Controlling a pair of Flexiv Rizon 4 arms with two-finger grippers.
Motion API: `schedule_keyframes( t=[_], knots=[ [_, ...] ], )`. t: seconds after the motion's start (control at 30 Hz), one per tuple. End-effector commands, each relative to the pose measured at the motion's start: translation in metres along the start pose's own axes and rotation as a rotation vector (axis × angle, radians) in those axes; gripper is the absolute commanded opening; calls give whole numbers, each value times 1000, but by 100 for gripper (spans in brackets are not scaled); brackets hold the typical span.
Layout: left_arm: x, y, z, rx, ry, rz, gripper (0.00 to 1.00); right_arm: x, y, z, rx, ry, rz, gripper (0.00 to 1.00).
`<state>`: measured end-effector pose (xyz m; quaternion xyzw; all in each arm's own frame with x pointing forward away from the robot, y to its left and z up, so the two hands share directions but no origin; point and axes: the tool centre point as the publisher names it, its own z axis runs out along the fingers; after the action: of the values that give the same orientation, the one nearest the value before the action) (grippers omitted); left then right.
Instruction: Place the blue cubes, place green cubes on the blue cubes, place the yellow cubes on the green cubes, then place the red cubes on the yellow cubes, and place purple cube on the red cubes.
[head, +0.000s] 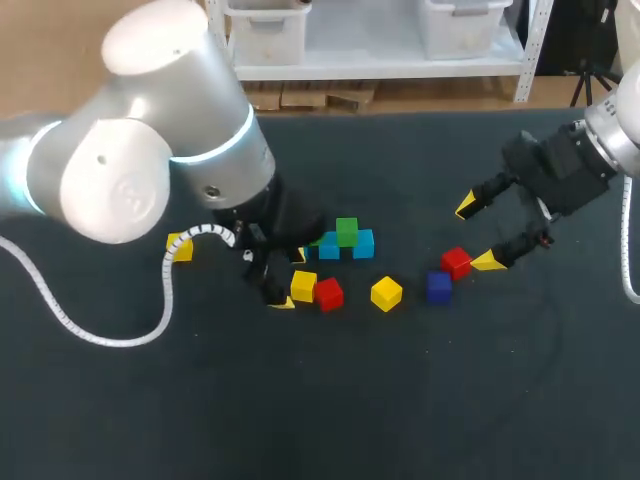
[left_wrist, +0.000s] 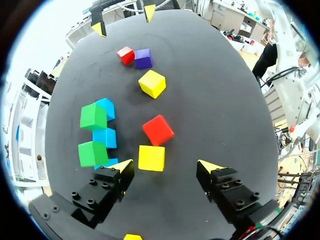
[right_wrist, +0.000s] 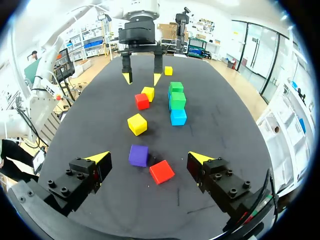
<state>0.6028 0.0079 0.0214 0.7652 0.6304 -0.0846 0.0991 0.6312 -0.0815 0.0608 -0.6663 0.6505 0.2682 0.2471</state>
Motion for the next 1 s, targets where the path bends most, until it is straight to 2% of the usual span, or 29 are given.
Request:
schedule_keyframes(
  t=[0.03, 0.47, 0.53, 0.57, 0.63, 0.7, 0.8, 1.0],
  knots=[
    [-2, 11, 8, 17, 1, 6, 81, 0, -1, 1, -1, -2, -1, 100],
    [3, 13, 21, 42, 1, -5, 71, 0, -1, 1, -1, -2, -1, 100],
    [3, 13, 21, 44, 1, -7, 61, 0, -1, 1, -1, -2, -1, 100],
    [4, 13, 21, 44, 2, -7, 49, 0, -1, 1, -1, -2, -1, 100],
    [4, 13, 22, 45, 4, -10, 39, 0, -1, 1, -1, -2, -1, 100],
    [4, 13, 22, 45, 6, -13, 21, 0, -1, 1, -1, -2, -1, 100],
    [4, 13, 22, 47, 7, -18, 0, 0, -1, 1, -1, -2, -1, 100],
    [1, 7, 11, 45, 9, -42, 0, 0, -1, 1, -1, -2, -1, 100]
  ],
)
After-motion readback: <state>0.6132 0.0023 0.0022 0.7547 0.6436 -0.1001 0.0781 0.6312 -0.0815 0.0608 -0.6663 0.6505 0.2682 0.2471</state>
